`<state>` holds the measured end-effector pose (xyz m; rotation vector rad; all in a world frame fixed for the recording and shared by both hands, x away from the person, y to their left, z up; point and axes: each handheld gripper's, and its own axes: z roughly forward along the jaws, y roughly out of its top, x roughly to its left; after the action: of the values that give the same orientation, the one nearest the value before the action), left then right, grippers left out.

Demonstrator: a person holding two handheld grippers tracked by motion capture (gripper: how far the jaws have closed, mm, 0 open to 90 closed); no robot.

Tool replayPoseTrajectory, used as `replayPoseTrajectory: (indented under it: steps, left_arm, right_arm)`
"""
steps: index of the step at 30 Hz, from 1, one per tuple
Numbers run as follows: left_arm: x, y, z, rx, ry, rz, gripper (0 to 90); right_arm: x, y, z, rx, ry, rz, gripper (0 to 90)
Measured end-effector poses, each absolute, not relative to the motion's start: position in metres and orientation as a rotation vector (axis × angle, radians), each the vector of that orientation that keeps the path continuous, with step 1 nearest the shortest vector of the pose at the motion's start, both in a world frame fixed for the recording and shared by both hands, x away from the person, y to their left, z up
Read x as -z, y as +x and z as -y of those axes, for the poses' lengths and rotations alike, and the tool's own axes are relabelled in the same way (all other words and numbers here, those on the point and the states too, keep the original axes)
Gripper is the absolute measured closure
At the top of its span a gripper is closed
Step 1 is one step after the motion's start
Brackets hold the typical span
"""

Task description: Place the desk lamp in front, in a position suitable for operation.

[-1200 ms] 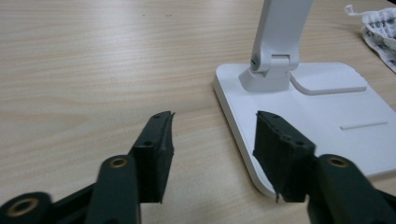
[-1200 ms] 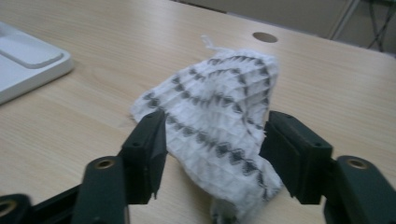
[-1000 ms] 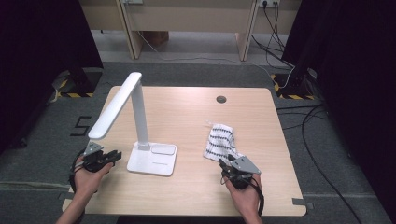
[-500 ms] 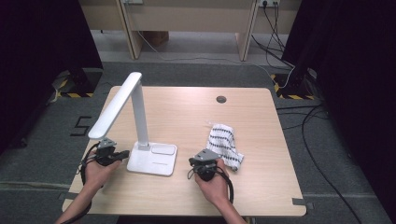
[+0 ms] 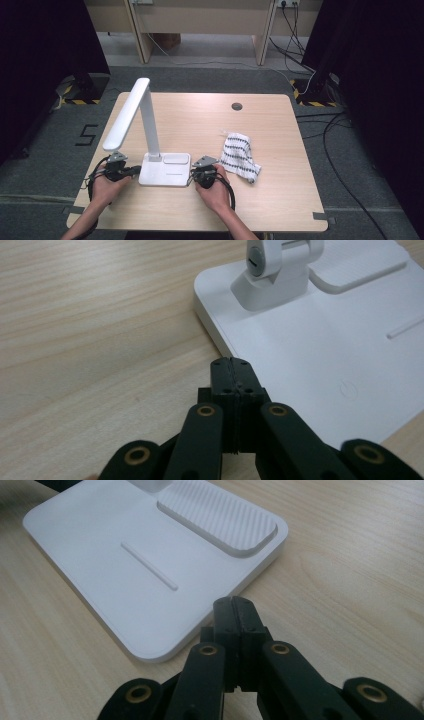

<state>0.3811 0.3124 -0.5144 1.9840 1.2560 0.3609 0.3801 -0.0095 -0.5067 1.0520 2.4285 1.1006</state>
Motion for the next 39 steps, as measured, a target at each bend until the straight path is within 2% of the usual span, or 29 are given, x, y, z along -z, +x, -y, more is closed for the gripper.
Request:
replayPoseTrajectory:
  steps: [10,17,24,27,31,35,39]
  left_arm:
    - [0.513,0.37,-0.29,-0.344,2.044,-1.175,89.5]
    - [0.511,0.365,-0.273,-0.271,2.091,-1.056,89.2]
    - [0.497,0.398,-0.294,-0.404,1.944,-1.226,88.1]
    - [0.499,0.415,-0.294,-0.419,1.933,-1.243,83.9]
    - [0.502,0.431,-0.289,-0.401,1.948,-1.242,88.1]
    - [0.509,0.439,-0.287,-0.321,1.947,-1.231,88.3]
    - [0.515,0.44,-0.287,-0.309,1.973,-1.219,89.6]
  right_arm:
    - [0.504,0.394,0.02,-1.052,1.086,-2.38,90.0]
    - [0.494,0.398,0.035,-1.052,1.119,-2.323,90.0]
    - [0.491,0.39,0.038,-1.055,1.122,-2.337,90.0]
    - [0.493,0.384,0.031,-1.054,1.114,-2.371,90.0]
    - [0.495,0.377,0.018,-1.055,1.084,-2.43,90.0]
    - [0.497,0.375,0.012,-1.045,1.079,-2.465,90.0]
    - [0.499,0.373,0.006,-1.029,1.045,-2.5,90.0]
